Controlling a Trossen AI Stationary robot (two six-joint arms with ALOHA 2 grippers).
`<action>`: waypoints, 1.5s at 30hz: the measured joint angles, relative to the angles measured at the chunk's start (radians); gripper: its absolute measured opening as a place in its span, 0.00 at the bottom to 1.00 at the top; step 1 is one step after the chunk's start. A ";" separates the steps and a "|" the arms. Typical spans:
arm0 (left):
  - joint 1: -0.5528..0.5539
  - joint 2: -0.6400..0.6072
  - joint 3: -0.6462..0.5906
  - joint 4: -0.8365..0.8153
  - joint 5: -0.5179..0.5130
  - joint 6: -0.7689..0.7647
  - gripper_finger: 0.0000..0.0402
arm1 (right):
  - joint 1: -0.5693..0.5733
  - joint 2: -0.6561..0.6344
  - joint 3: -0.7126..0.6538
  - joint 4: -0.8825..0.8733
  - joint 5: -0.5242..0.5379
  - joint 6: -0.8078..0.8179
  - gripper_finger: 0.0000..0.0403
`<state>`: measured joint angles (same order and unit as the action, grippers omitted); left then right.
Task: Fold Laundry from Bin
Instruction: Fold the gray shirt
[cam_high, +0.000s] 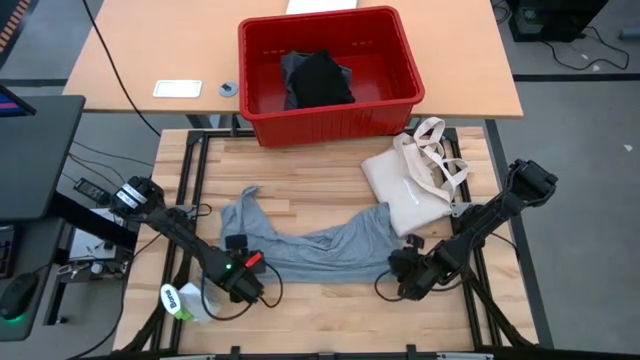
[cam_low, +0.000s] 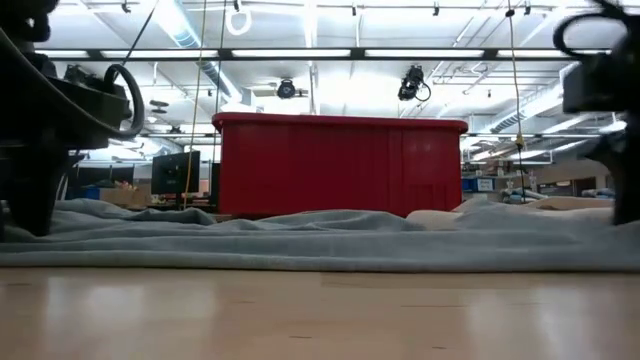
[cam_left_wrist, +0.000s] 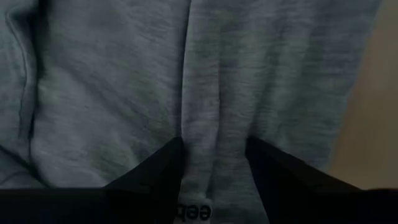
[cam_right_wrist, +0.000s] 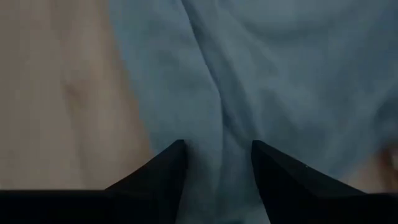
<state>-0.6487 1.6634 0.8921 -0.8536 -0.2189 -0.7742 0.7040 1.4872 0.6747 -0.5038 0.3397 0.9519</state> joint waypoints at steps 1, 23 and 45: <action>0.000 0.000 0.000 0.000 0.005 -0.007 0.48 | 0.000 0.000 0.007 -0.052 -0.018 0.024 0.48; 0.000 0.004 0.002 0.017 0.022 -0.016 0.48 | 0.116 0.000 0.292 -0.565 -0.132 0.197 0.46; 0.005 0.007 0.265 0.326 -0.824 0.319 0.48 | 0.188 0.000 0.285 0.081 0.753 -0.346 0.46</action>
<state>-0.6436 1.6707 1.1574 -0.5275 -1.0428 -0.4551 0.8922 1.4868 0.9596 -0.4229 1.0927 0.6055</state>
